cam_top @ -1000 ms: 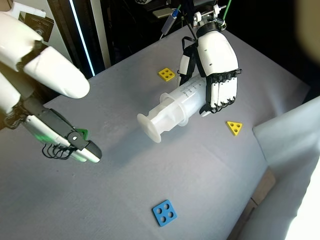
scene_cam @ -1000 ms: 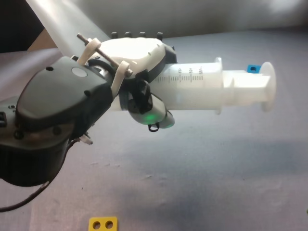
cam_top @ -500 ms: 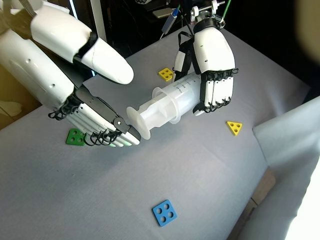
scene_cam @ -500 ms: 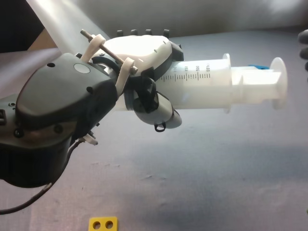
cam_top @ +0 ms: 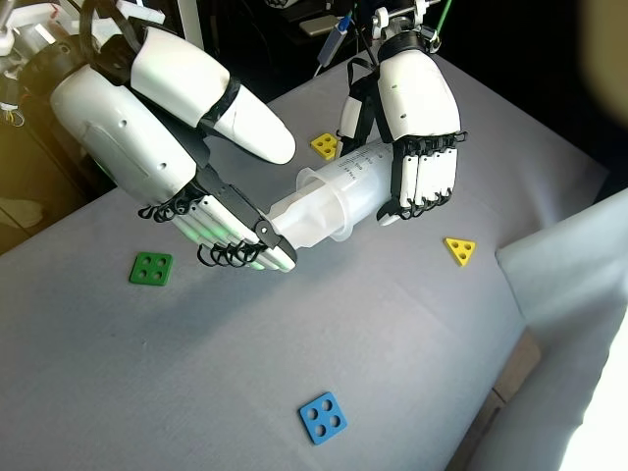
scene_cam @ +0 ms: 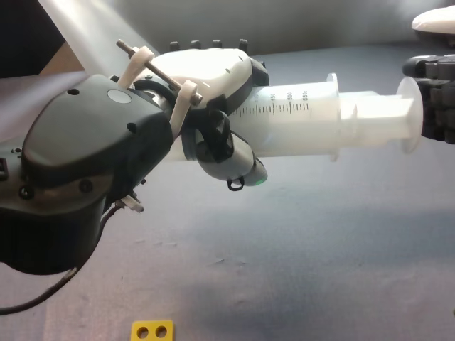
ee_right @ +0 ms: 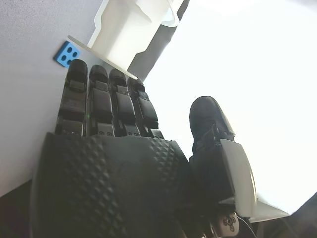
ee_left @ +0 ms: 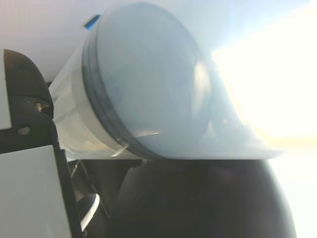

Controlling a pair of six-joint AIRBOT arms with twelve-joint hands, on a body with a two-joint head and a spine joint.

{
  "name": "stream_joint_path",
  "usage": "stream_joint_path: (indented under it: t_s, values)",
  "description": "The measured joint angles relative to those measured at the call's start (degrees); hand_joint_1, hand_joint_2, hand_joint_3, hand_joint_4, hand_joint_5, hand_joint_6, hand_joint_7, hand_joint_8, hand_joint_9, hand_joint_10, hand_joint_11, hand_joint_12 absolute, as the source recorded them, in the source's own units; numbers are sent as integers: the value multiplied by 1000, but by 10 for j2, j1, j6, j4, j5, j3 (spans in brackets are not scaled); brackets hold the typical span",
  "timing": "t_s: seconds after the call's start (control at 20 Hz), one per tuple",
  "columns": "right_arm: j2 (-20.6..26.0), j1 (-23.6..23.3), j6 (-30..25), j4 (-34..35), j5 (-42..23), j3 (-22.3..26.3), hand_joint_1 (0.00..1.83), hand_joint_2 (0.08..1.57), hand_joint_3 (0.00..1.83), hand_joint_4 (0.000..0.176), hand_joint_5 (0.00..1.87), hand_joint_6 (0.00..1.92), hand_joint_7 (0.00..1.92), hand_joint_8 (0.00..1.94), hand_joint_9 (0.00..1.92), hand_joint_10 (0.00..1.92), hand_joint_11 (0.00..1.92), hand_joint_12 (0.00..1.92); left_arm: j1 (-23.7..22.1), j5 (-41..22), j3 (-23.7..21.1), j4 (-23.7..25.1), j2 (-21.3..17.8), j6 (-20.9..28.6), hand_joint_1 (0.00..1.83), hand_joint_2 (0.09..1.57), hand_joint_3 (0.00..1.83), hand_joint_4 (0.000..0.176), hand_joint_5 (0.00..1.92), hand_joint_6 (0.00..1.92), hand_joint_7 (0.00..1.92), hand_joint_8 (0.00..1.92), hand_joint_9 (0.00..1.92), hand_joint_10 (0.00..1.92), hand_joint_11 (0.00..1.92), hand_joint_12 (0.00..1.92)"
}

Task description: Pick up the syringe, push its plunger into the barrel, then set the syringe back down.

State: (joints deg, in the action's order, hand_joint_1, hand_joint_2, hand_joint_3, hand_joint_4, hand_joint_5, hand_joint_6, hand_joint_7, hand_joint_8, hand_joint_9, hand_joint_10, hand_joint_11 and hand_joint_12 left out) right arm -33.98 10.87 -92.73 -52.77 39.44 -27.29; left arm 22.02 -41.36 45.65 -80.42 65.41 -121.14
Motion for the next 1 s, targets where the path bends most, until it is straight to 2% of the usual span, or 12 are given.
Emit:
stream_joint_path:
  t_s: [0.25,0.6,1.0]
  values:
    - [-23,0,0,-7,5,-3,0,1325,0,0,137,8,101,6,66,6,0,164,0,-5,1,-2,-3,-3,1177,1288,1,0,751,1144,615,1759,515,1467,425,1602]
    - [-57,-11,0,-21,24,-9,0,1327,0,0,125,2,80,0,42,1,0,94,0,-17,1,-7,-6,-5,1183,1276,0,0,777,1127,630,1725,520,1447,418,1606]
    - [-118,-9,0,-22,37,-39,0,1324,0,0,143,1,105,1,67,3,0,134,0,-28,2,-12,-9,-9,1172,1296,0,0,728,1188,613,1763,483,1481,390,1630]
